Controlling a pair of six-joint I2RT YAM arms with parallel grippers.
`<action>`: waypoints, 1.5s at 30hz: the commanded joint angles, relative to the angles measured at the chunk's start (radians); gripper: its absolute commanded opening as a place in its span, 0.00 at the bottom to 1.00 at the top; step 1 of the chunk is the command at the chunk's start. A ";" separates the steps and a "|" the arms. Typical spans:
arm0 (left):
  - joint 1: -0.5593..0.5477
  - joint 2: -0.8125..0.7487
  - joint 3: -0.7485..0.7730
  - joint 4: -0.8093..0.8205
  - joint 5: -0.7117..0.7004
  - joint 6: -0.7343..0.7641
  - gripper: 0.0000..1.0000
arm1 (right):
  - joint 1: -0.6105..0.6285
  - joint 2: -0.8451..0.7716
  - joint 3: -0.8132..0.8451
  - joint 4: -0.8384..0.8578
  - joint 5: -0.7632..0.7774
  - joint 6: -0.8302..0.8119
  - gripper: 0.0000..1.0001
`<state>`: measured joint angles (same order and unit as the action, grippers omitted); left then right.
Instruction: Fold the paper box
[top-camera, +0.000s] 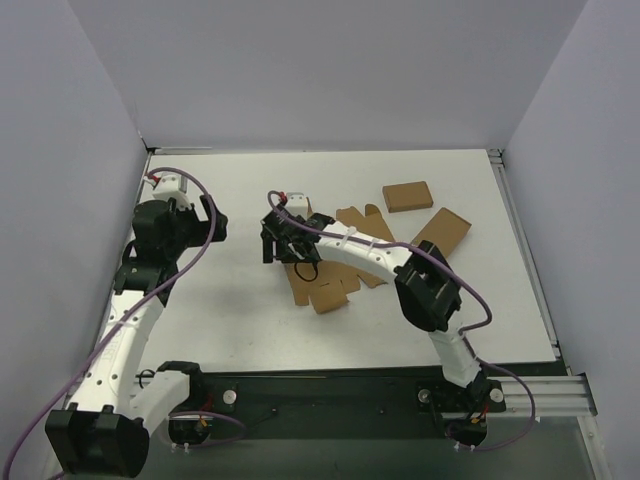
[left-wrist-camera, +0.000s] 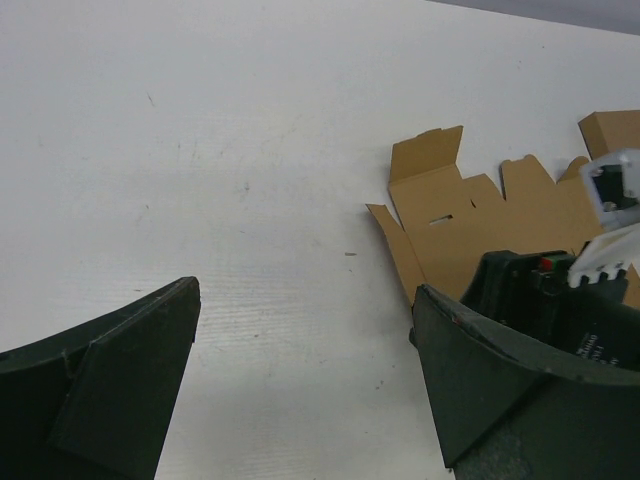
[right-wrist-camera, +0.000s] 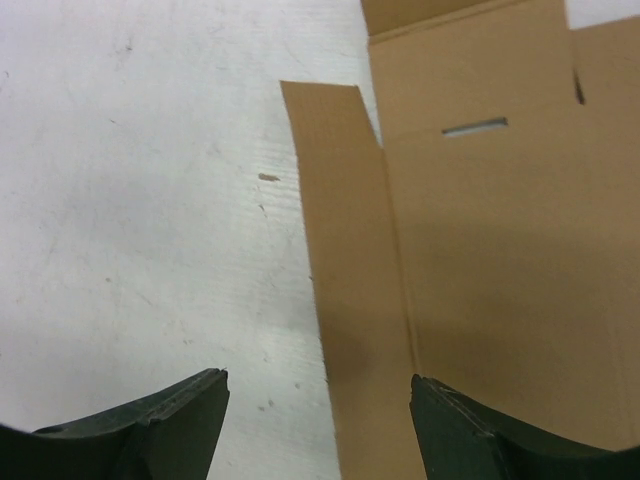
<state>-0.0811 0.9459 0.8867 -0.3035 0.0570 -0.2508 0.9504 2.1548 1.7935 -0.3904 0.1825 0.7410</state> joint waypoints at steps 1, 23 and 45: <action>-0.005 0.062 0.000 0.021 0.035 -0.030 0.97 | -0.058 -0.231 -0.146 0.068 -0.038 0.014 0.74; -0.356 0.414 -0.371 0.601 0.115 -0.613 0.85 | -0.395 -1.116 -0.787 0.076 -0.091 -0.138 0.77; -0.405 0.570 -0.090 0.577 0.210 -0.218 0.00 | -0.401 -1.234 -0.734 0.013 -0.175 -0.296 0.78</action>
<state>-0.4942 1.6447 0.6834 0.3866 0.2222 -0.6849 0.5556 0.9253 1.0069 -0.3710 0.0685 0.5457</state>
